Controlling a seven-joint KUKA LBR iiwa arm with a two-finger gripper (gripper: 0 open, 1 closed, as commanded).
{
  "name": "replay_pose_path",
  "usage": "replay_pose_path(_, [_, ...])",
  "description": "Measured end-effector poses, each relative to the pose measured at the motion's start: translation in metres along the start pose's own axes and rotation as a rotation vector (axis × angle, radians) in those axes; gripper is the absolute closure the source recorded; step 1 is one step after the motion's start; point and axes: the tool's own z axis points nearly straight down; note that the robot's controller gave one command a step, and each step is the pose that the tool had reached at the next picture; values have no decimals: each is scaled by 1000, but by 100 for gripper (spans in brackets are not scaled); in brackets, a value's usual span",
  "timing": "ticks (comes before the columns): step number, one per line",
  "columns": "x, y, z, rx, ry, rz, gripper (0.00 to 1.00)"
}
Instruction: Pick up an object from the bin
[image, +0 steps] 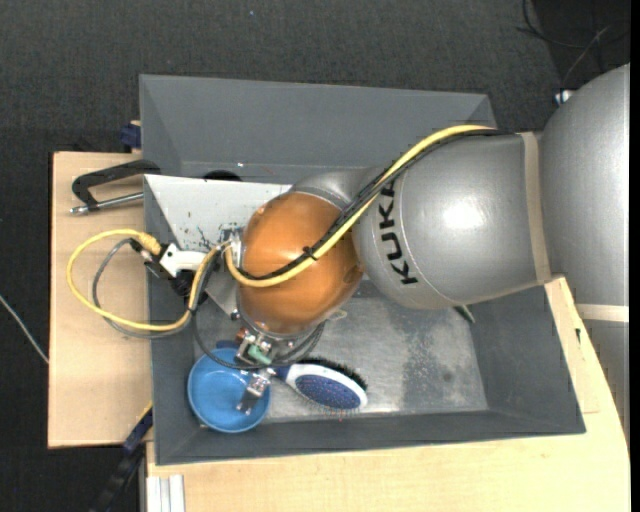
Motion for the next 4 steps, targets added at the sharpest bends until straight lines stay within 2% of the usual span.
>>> replay_pose_path(1, [6,-3,-4,14,11,5,100])
replay_pose_path(2, [15,5,-123,9,5,38,100])
replay_pose_path(3, [13,6,-119,2,0,36,0])
replay_pose_path(4, [0,20,-12,-2,-1,-370,0])
